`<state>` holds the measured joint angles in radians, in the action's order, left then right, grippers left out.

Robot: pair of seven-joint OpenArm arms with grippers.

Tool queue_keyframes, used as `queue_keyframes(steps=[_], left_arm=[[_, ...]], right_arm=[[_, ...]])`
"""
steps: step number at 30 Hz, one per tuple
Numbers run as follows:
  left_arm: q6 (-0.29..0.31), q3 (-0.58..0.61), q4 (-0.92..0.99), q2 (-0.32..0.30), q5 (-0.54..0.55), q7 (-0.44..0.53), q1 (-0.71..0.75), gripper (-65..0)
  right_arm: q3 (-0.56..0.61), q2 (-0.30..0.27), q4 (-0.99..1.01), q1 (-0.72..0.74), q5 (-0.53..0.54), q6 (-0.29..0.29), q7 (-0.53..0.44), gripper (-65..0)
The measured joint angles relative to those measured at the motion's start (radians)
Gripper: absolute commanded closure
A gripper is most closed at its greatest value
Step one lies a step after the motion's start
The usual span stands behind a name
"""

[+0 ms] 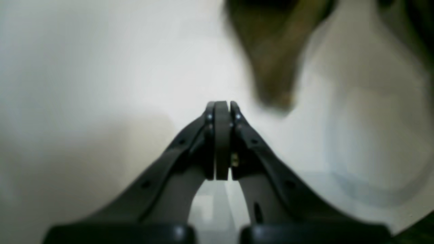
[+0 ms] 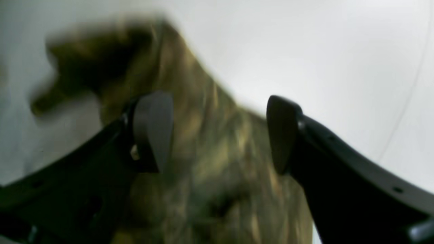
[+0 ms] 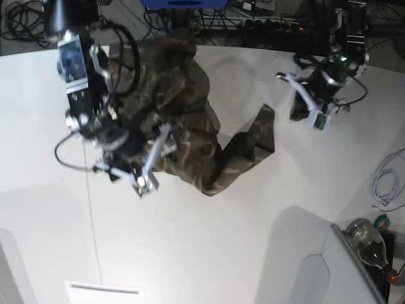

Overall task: Layout the t-shirt on the table in an organized manner, then fold the t-shirt properly
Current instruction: 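Lift the shirt with the right gripper and bring the left gripper toward it, then grasp the shirt's hanging end with the left gripper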

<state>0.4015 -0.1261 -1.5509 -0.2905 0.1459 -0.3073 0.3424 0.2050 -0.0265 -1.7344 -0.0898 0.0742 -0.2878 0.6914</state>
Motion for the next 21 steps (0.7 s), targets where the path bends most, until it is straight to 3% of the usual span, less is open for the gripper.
queue_keyframes(steps=[5,11,13,15,21], left_arm=[[0.013,0.192,0.025,0.004,0.011,0.009,-0.152,0.0],[-0.001,0.385,0.33,0.016,0.003,-0.004,-0.375,0.0],[-0.008,0.383,0.43,0.051,0.005,0.0,-0.437,0.0],[-0.061,0.388,0.537,0.08,0.013,0.013,-0.503,0.0],[-0.096,0.389,0.717,0.085,0.031,0.065,-0.615,0.0]], right_arm=[[0.004,-0.008,-0.117,-0.191,-0.177,-0.004,-0.089,-41.0],[0.003,-0.009,-0.169,-0.378,-0.188,-0.005,-0.168,-41.1],[0.002,-0.01,-0.168,-0.407,-0.187,-0.005,-0.18,-41.1],[0.002,-0.013,-0.145,-0.415,-0.187,-0.005,-0.195,-41.1],[-0.092,-0.003,0.112,-0.306,-0.18,-0.011,-0.198,-41.1]])
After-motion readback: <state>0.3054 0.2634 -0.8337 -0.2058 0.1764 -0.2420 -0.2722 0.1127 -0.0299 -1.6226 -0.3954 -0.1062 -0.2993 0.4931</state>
